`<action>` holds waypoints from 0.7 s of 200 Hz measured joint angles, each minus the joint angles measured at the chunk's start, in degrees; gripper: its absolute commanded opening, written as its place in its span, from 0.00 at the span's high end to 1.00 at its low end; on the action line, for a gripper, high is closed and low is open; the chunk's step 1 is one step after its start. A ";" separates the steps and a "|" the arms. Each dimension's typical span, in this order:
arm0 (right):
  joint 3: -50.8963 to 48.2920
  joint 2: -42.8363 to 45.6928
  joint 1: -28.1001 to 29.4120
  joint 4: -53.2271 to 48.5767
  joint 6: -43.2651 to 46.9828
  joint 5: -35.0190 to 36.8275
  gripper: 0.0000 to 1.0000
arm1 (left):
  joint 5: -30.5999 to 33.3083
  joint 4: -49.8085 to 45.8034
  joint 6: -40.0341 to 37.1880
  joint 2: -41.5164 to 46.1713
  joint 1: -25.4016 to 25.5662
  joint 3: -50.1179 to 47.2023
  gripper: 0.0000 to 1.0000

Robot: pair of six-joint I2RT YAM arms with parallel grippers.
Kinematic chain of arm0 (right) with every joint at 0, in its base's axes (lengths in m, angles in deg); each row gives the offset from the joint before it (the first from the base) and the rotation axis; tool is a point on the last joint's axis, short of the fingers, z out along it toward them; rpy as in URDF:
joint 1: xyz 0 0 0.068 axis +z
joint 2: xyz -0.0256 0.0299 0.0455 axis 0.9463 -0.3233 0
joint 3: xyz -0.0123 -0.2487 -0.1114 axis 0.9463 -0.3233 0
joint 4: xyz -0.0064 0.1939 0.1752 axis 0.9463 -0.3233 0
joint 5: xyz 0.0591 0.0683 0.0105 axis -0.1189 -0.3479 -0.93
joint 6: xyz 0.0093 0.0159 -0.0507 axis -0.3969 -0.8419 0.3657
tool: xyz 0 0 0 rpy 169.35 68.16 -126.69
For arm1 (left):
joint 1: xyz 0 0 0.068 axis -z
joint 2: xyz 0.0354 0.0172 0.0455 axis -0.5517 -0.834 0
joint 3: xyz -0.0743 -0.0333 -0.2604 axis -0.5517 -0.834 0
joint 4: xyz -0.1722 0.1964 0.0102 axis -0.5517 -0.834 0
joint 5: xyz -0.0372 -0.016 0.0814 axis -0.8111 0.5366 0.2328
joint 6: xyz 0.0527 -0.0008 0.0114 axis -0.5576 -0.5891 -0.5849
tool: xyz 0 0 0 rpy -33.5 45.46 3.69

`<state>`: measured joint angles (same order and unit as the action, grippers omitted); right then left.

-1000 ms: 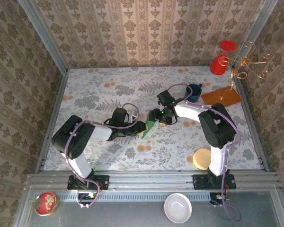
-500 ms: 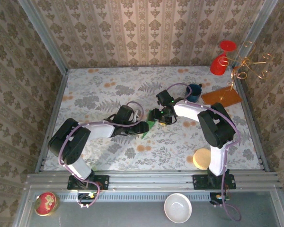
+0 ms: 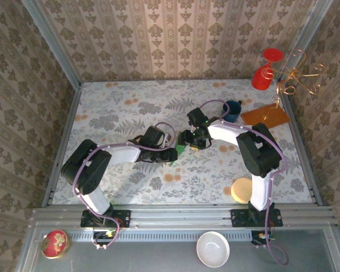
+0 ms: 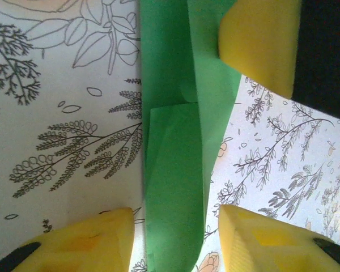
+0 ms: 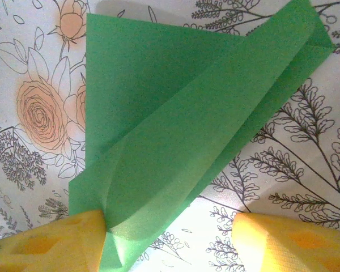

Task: Fold a paper plane with a square sheet of paper (pick it up from the middle)
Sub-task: Fold the wing for the fifth time at the center of the table.

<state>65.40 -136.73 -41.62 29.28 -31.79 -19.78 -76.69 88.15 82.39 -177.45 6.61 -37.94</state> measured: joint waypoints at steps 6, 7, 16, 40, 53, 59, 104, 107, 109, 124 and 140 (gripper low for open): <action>0.02 -0.02 0.00 -0.02 -0.20 0.02 0.33 | 0.13 -0.11 -0.13 -0.15 0.00 0.07 0.62; 0.04 -0.02 0.00 -0.02 -0.17 0.02 0.33 | 0.15 -0.11 -0.13 -0.15 0.00 0.09 0.62; 0.07 -0.11 0.00 -0.02 -0.39 0.07 0.33 | 0.39 -0.37 -0.22 -0.31 -0.07 0.17 0.66; 0.07 -0.11 0.00 -0.02 -0.63 0.15 0.33 | 1.01 -0.85 -0.37 -0.52 -0.13 0.33 0.72; 0.07 -0.11 0.00 -0.02 -0.63 0.15 0.33 | 1.16 -1.01 -0.37 -0.57 -0.22 0.33 0.74; 0.07 -0.17 0.00 -0.02 -0.63 0.15 0.33 | 1.16 -1.01 -0.37 -0.61 -0.33 0.33 0.75; 0.07 -0.26 0.00 -0.04 -0.61 0.15 0.34 | 1.20 -1.16 -0.33 -0.83 -0.55 0.33 0.79; 0.07 -0.26 0.00 -0.04 -0.61 0.15 0.34 | 1.20 -1.16 -0.33 -0.83 -0.57 0.33 0.79; 0.07 -0.26 0.00 -0.04 -0.61 0.17 0.34 | 1.18 -1.18 -0.31 -0.83 -0.63 0.33 0.79; 0.13 -0.26 -0.02 -0.09 -0.61 0.15 0.34 | 0.98 -1.25 -0.31 -0.85 -0.79 0.33 0.80; 0.13 -0.26 -0.02 -0.15 -0.59 0.15 0.34 | 0.98 -1.27 -0.31 -0.90 -0.83 0.33 0.81</action>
<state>65.53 -136.99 -41.64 29.13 -32.38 -19.63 -75.71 86.88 82.09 -178.34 5.78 -37.61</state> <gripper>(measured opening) 0.660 0.197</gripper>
